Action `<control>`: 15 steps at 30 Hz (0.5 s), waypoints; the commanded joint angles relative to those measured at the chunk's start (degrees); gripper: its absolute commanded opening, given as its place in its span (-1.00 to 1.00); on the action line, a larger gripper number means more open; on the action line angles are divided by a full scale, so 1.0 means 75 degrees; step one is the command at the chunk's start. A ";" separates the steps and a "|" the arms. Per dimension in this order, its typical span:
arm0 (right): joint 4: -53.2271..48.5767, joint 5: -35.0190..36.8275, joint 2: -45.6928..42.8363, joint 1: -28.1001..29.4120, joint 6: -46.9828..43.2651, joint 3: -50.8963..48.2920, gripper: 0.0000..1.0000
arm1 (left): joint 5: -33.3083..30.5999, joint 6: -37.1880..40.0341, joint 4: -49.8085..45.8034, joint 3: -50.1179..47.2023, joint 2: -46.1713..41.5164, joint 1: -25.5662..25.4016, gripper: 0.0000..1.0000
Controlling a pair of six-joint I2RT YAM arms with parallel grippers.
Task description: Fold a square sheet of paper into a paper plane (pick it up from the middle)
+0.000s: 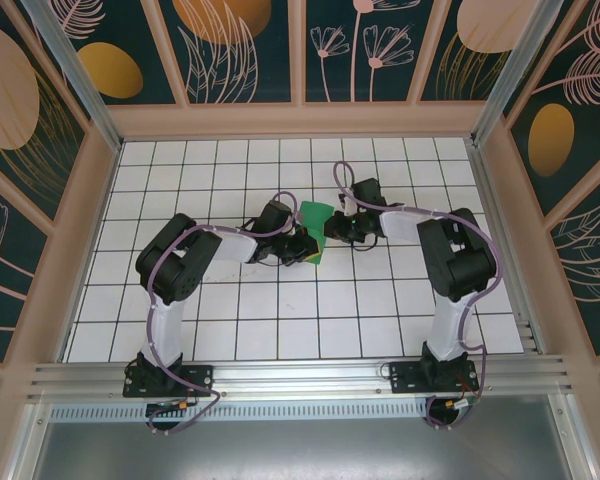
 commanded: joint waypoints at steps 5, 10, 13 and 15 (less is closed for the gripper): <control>0.0436 -0.0433 -0.0244 0.0048 0.0152 -0.0361 -0.65 | -0.0723 -0.0257 -0.0718 -0.0161 0.0139 0.0020 -0.85; 0.0570 -0.0494 -0.0351 0.0095 0.0222 -0.0504 -0.72 | -0.0781 -0.0301 -0.0810 -0.0150 0.0120 0.0021 -0.85; 0.0627 0.0017 -0.0670 0.0086 0.0307 -0.0665 -0.67 | -0.0790 -0.0293 -0.0843 -0.0149 0.0118 0.0024 -0.85; 0.0675 0.0279 -0.0906 0.0084 0.0337 -0.0773 -0.57 | -0.0796 -0.0283 -0.0855 -0.0141 0.0119 0.0029 -0.85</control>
